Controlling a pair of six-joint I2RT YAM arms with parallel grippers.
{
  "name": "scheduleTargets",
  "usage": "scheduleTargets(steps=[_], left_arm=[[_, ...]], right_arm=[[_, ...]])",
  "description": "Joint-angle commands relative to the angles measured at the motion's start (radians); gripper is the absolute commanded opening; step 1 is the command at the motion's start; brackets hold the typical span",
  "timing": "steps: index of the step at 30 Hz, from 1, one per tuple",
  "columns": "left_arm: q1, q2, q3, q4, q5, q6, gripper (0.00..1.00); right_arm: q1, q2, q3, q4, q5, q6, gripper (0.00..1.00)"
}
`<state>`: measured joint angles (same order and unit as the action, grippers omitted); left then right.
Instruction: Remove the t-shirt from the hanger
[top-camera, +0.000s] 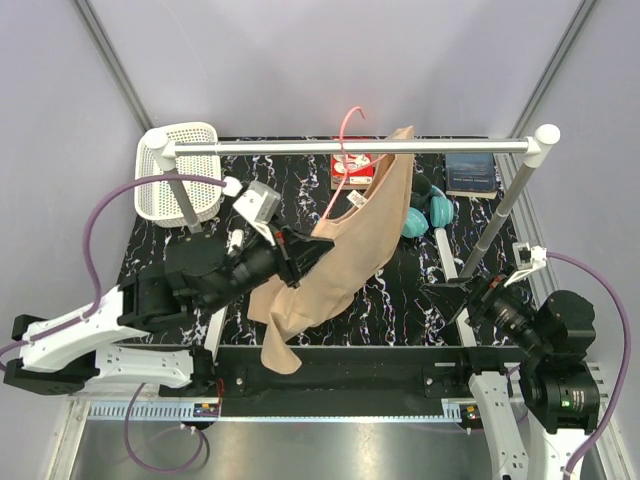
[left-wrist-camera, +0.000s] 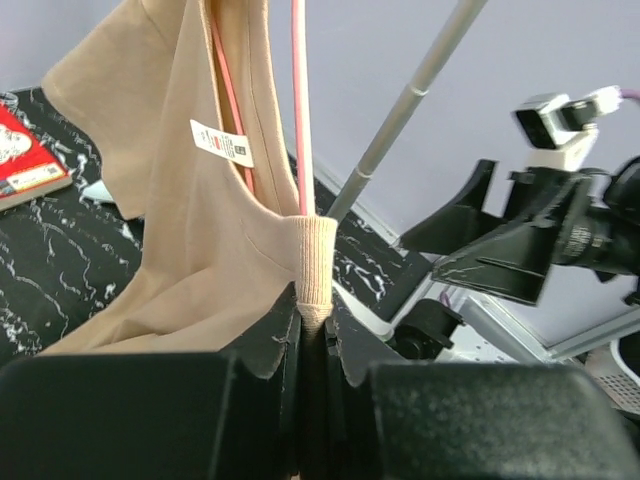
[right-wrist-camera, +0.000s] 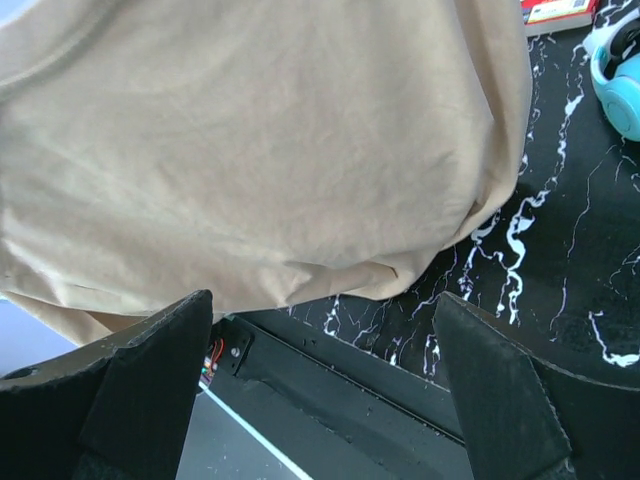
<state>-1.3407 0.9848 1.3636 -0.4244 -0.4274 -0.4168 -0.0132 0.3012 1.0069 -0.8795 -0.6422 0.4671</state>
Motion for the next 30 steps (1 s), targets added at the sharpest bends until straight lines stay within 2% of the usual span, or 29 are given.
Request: scheduleTargets(steps=[1,9,17,22,24,26,30], left_arm=[[0.000,-0.109,-0.017,0.159,0.067,0.068,0.00],[0.000,-0.254,-0.170,0.187,0.234,0.185,0.00],[0.000,-0.365,-0.348,0.196,0.223,0.162,0.00],[0.002,-0.371,-0.399,0.184,0.199,0.132,0.00],[0.000,-0.365,-0.411,0.181,0.193,0.124,0.00],[0.000,-0.360,-0.423,0.170,0.178,0.104,0.00],[0.000,-0.342,-0.436,0.132,0.116,0.047,0.00]], right_arm=[[0.005,0.018,-0.017,0.045,-0.045,-0.013,1.00],[0.005,0.006,-0.112,0.144,-0.170,0.045,1.00],[0.009,0.085,-0.182,0.198,-0.287,0.047,1.00],[0.146,0.196,-0.183,0.093,-0.269,-0.056,1.00],[0.208,0.249,-0.168,0.030,-0.214,-0.119,1.00],[0.313,0.266,-0.162,0.042,-0.186,-0.099,1.00],[0.470,0.360,-0.145,0.053,-0.029,-0.076,1.00]])
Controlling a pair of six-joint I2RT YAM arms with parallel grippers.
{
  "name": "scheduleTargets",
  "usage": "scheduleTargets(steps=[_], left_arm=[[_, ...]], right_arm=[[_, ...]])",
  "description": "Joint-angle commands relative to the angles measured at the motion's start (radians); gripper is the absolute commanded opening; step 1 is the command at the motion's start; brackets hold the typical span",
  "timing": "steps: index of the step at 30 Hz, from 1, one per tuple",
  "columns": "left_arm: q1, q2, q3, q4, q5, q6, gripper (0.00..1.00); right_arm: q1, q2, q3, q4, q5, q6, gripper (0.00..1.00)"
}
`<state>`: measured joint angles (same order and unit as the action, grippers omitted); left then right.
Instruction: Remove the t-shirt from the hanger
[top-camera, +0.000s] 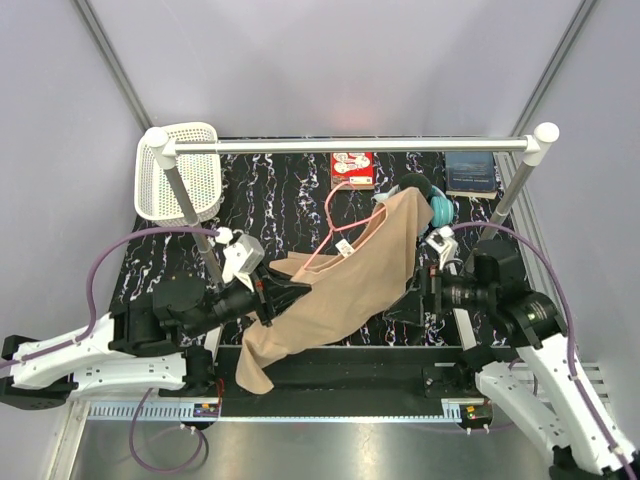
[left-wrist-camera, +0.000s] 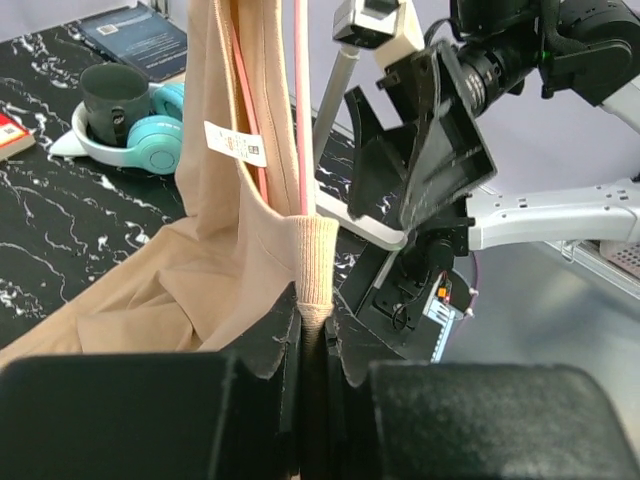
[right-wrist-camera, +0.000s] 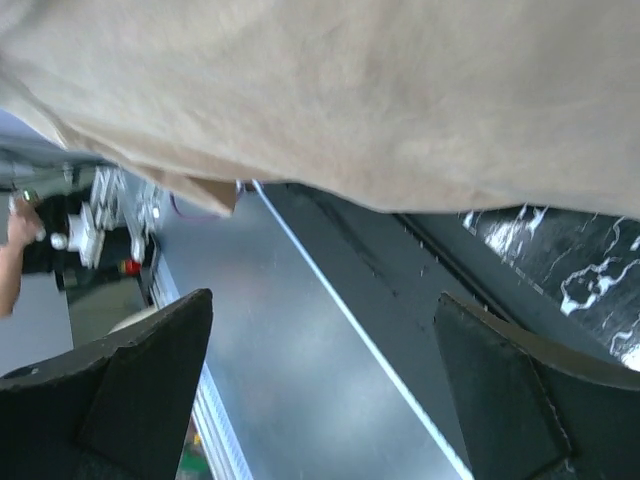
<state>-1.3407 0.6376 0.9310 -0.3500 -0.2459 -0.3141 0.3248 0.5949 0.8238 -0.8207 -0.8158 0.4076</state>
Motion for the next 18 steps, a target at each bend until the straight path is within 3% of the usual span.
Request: scheduleTargets(steps=[1,3,10,14,18], left_arm=[[0.000,0.013,-0.003,0.043,-0.078,-0.078,0.00],[0.002,0.016,-0.008,0.007,-0.117,-0.104,0.00],[0.002,-0.003,-0.021,-0.076,-0.154,-0.197,0.00],[0.002,-0.022,-0.053,-0.115,-0.179,-0.249,0.00],[0.002,-0.032,-0.077,-0.116,-0.170,-0.289,0.00]], right_arm=[[0.173,0.080,0.046,0.006,0.179,-0.004,1.00],[0.293,0.095,0.064,0.076,0.289,0.046,1.00],[0.503,0.252,0.175,0.229,0.501,0.083,1.00],[0.557,0.313,0.279,0.247,0.639,0.054,1.00],[0.597,0.316,0.311,0.381,0.717,0.048,1.00]])
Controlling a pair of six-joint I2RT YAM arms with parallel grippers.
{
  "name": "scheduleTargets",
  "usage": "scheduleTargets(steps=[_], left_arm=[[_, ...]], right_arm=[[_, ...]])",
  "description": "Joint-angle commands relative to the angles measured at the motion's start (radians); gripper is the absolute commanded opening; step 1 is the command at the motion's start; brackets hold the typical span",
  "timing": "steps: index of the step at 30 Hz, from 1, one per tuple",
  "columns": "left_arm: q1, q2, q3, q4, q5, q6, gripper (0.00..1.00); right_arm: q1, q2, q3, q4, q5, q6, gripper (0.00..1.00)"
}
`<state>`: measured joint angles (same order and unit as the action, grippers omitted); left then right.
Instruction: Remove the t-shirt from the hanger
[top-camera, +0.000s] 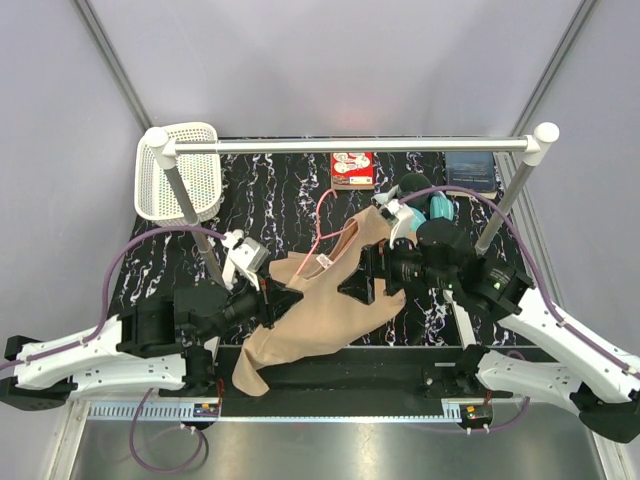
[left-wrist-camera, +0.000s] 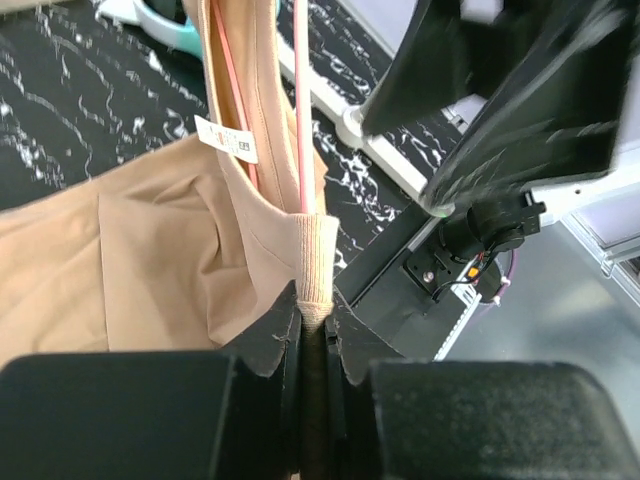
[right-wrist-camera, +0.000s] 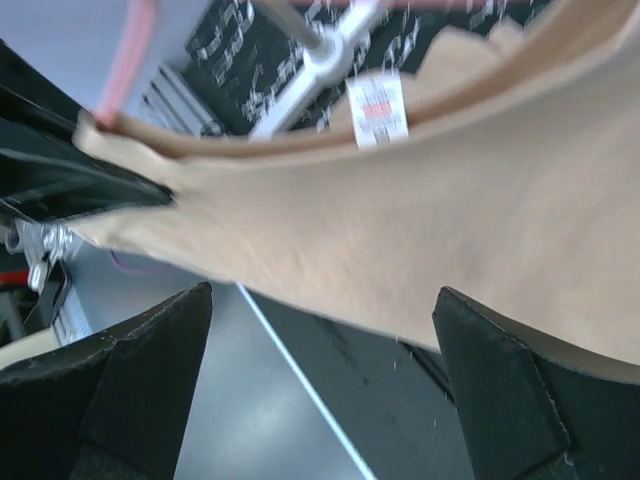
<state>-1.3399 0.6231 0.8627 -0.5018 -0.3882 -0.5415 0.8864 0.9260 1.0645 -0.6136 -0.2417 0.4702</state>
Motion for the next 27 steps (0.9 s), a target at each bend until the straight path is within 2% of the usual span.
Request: scheduleTargets(steps=[1,5,11,15,19,23,27], left_arm=[[0.001,-0.014,-0.008,0.036,-0.025,-0.063,0.00],[0.002,0.000,-0.002,0.037,-0.011,-0.069,0.00],[0.002,0.020,0.010,0.042,0.018,-0.071,0.00],[0.001,0.027,0.010,0.049,0.031,-0.074,0.00],[0.002,0.030,0.002,0.091,0.071,-0.071,0.00],[0.002,0.024,0.006,0.100,0.095,-0.064,0.00],[0.002,0.012,0.012,0.104,0.097,-0.061,0.00]], right_arm=[[0.042,-0.016,0.074,0.201,0.159,-0.013,1.00],[0.072,0.011,0.132,0.264,0.260,-0.041,1.00],[0.160,0.106,0.215,0.293,0.445,-0.148,0.94],[0.183,0.160,0.233,0.310,0.463,-0.192,0.79],[0.203,0.171,0.172,0.370,0.498,-0.225,0.71],[0.215,0.175,0.103,0.469,0.513,-0.228,0.53],[0.243,0.182,0.052,0.531,0.535,-0.209,0.51]])
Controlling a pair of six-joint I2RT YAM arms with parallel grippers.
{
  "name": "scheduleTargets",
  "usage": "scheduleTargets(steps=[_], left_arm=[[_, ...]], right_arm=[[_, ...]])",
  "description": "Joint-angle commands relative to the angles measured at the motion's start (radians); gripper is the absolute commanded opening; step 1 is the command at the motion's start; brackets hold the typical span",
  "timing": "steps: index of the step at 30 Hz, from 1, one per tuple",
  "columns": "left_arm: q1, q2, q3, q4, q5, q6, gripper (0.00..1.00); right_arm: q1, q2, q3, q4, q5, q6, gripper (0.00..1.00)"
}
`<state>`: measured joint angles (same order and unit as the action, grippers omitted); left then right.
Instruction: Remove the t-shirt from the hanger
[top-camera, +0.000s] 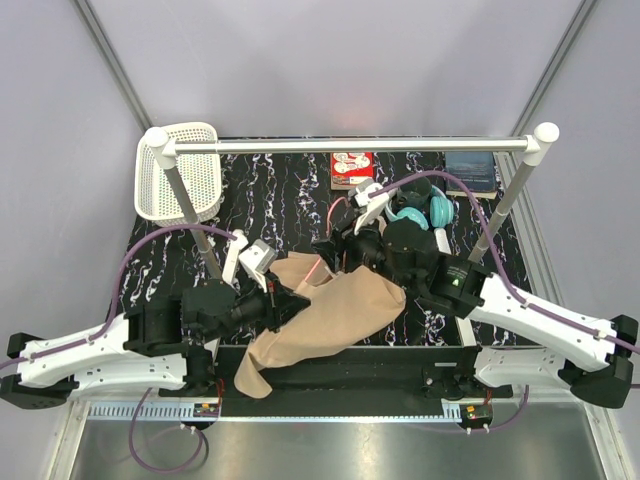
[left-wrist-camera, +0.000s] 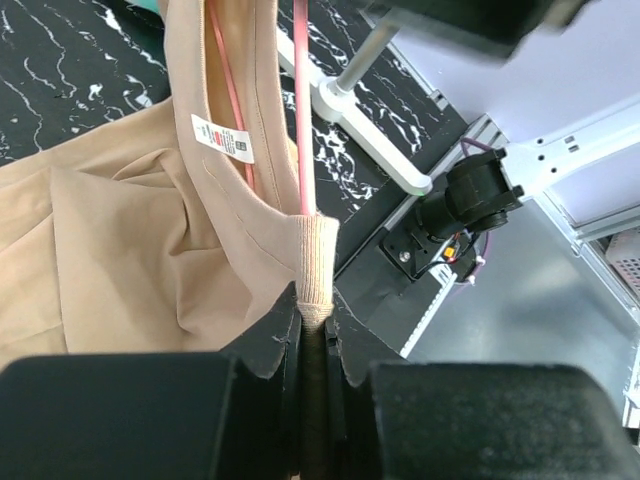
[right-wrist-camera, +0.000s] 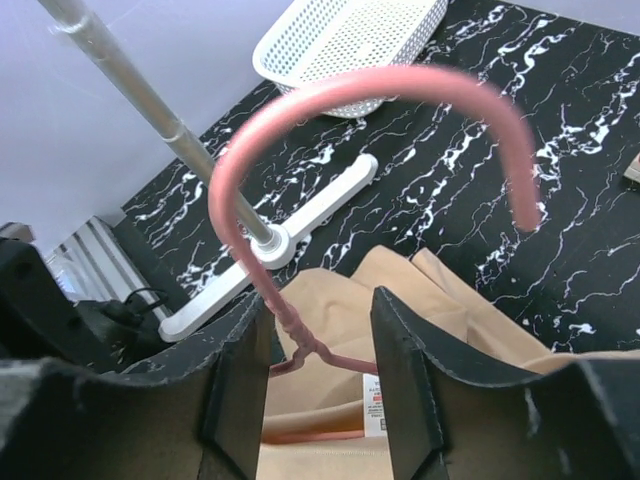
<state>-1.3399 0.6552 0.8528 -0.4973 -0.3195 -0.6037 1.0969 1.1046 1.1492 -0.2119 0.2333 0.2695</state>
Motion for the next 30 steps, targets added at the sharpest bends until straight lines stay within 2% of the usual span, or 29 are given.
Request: scheduleTargets(steps=[1,4,5,6,8,9,10,11,13,14,17,22,30], left_arm=[[0.001,-0.025,0.025,0.098,0.030,0.001,0.00],[0.001,-0.035,0.017,0.106,0.027,-0.008,0.00],[0.001,-0.037,0.015,0.109,0.022,-0.010,0.00],[0.002,-0.035,0.015,0.097,0.019,-0.011,0.00],[0.001,-0.031,0.032,0.047,-0.027,-0.025,0.08],[0.001,-0.035,0.040,-0.008,-0.041,-0.034,0.17],[0.001,-0.043,0.048,-0.035,-0.052,-0.042,0.38],[0.001,-0.069,0.048,-0.056,-0.071,-0.051,0.50],[0.001,-0.107,0.042,-0.087,-0.081,-0.070,0.69],[0.001,-0.142,0.040,-0.095,-0.081,-0.074,0.73],[0.001,-0.183,0.042,-0.127,-0.069,-0.090,0.81],[0.001,-0.238,0.042,-0.158,-0.006,-0.114,0.83],[0.001,-0.275,0.031,-0.312,0.010,-0.177,0.84]], right_arm=[[0.040,0.003,-0.052,0.144,0.067,-0.010,0.51],[0.063,0.014,-0.052,0.183,0.087,-0.026,0.29],[0.069,0.017,-0.048,0.178,0.124,-0.024,0.08],[0.073,0.017,-0.045,0.175,0.144,-0.026,0.01],[0.075,0.005,-0.055,0.177,0.178,-0.023,0.00],[0.074,-0.003,-0.063,0.177,0.199,-0.018,0.00],[0.073,-0.006,-0.077,0.177,0.227,-0.009,0.00],[0.075,-0.012,-0.078,0.157,0.282,-0.007,0.00],[0.075,-0.009,-0.054,0.123,0.343,-0.010,0.00],[0.075,-0.005,-0.040,0.079,0.401,-0.009,0.00],[0.075,-0.003,-0.023,0.048,0.483,-0.006,0.00],[0.075,0.014,-0.005,0.020,0.583,0.005,0.00],[0.075,0.026,0.027,0.000,0.618,0.037,0.00]])
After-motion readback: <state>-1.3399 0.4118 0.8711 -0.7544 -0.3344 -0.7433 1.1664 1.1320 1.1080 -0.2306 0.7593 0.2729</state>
